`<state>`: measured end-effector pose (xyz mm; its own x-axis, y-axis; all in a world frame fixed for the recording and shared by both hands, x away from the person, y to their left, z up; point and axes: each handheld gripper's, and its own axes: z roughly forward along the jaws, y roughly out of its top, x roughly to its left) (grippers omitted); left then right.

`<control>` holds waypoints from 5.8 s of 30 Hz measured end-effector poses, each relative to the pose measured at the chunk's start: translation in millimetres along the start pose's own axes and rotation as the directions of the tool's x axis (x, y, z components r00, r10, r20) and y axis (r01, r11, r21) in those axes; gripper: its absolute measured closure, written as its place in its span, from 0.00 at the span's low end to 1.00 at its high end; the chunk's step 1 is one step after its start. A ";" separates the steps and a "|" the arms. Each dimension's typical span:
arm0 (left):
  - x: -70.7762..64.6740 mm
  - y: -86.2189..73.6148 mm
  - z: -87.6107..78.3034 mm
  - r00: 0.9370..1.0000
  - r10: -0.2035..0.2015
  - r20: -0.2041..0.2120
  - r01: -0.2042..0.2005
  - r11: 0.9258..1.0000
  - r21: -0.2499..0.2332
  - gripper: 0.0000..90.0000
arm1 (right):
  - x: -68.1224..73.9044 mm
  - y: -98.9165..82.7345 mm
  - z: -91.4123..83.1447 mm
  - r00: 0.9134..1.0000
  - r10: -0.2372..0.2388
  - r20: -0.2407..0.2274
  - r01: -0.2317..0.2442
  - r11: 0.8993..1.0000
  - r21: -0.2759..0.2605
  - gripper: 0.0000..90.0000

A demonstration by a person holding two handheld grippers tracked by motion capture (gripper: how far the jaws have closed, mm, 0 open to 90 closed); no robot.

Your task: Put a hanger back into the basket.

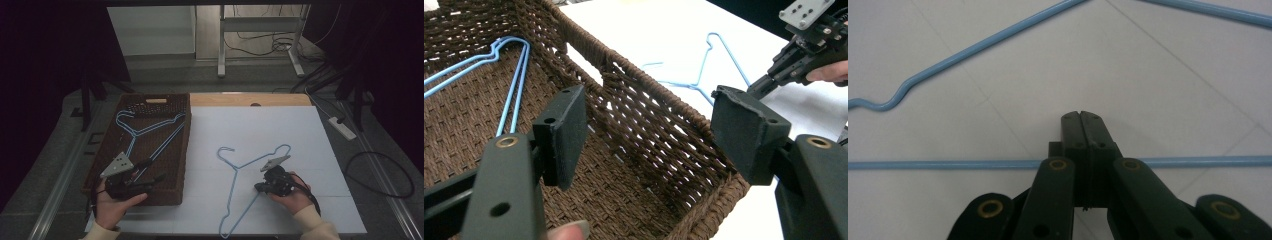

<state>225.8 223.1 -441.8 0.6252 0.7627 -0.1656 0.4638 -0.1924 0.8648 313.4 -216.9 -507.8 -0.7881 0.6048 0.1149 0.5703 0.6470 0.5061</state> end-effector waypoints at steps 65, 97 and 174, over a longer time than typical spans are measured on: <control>-4.8 1.1 4.2 0.999 0.031 0.009 -0.031 0.999 0.018 0.36 | 5.2 128.5 75.2 0.981 -0.170 0.090 0.163 0.984 0.075 0.97; -31.6 16.7 33.3 0.996 0.007 0.092 -0.016 0.995 0.098 0.36 | 10.1 117.8 26.8 0.983 -0.161 0.088 0.173 0.975 -0.142 0.97; -109.5 3.9 205.8 0.956 -0.102 0.277 -0.020 0.914 0.405 0.85 | 16.7 106.2 -5.3 0.984 -0.143 0.104 0.168 0.940 -0.296 0.97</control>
<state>288.3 11.8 -517.8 0.7239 0.5776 -0.3773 0.6657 -0.4412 0.6018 359.6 -140.6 -447.6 -0.8331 0.5510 -0.0483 0.3355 0.5728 0.7479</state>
